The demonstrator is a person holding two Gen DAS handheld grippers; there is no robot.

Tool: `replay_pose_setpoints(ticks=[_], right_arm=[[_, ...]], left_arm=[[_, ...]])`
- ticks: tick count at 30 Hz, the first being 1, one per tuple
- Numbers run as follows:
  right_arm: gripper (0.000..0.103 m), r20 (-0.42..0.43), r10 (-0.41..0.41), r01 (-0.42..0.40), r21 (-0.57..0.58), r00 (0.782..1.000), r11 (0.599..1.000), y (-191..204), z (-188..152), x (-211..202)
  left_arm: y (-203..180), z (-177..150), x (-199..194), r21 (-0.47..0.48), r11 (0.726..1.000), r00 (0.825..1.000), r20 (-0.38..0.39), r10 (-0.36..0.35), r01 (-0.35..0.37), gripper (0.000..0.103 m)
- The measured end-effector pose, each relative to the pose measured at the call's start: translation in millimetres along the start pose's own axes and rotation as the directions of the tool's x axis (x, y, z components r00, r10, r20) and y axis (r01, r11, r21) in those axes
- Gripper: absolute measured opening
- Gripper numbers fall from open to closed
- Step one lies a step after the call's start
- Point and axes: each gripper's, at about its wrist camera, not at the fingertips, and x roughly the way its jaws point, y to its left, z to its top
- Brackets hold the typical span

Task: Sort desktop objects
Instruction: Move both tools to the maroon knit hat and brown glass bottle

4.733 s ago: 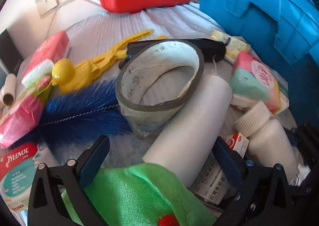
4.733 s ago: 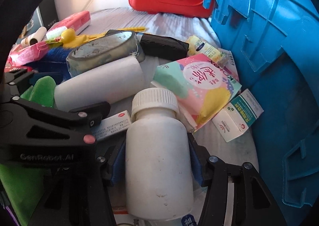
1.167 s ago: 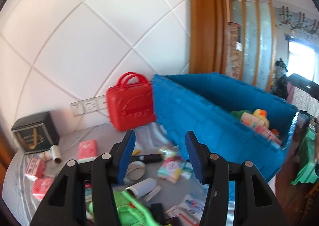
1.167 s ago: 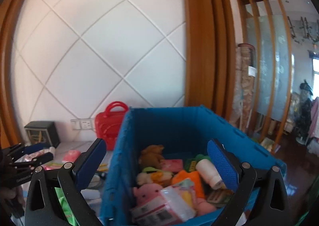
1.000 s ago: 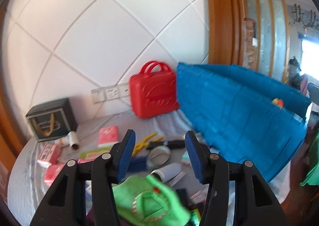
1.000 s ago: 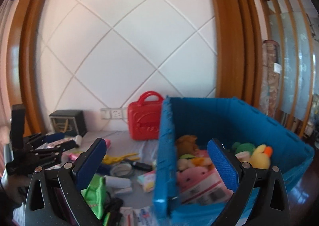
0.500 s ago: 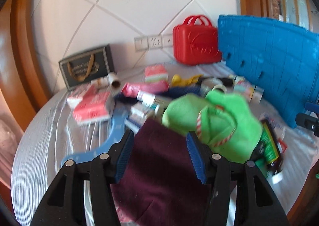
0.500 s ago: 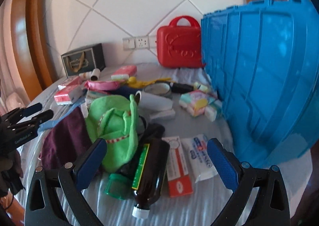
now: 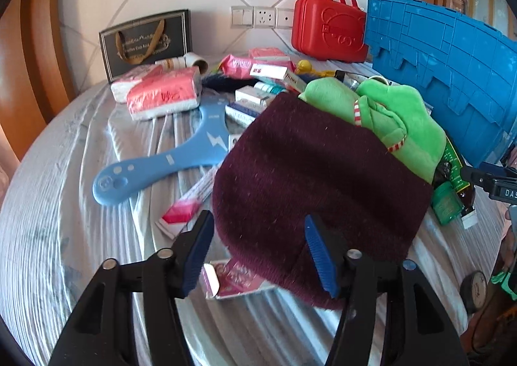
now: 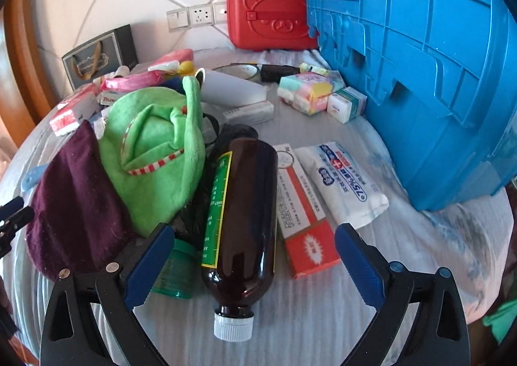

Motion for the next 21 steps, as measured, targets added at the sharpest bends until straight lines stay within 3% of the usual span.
replay_pose_setpoints(ticks=[4, 12, 18, 21], right_arm=[[0.101, 0.01, -0.016, 0.016, -0.003, 1.0, 1.0, 4.1, 0.1, 1.1], [0.101, 0.034, -0.031, 0.032, -0.022, 0.999, 0.999, 15.1, 4.4, -6.1], [0.101, 0.043, -0.057, 0.058, -0.02, 0.997, 0.998, 16.8, 5.5, -7.1], [0.101, 0.031, -0.067, 0.067, 0.0, 0.997, 0.998, 12.1, 4.5, -1.6]], left_arm=[[5.4, -4.3, 3.7, -0.005, 0.999, 0.999, -0.013, -0.043, 0.042, 0.074], [2.6, 7.6, 34.9, -0.025, 0.993, 0.99, -0.085, -0.115, 0.113, 0.082], [-10.0, 21.4, 44.3, 0.036, 0.992, 0.99, -0.07, -0.121, 0.124, 0.082], [-14.4, 22.4, 48.4, 0.054, 0.991, 0.99, -0.07, -0.12, 0.124, 0.088]])
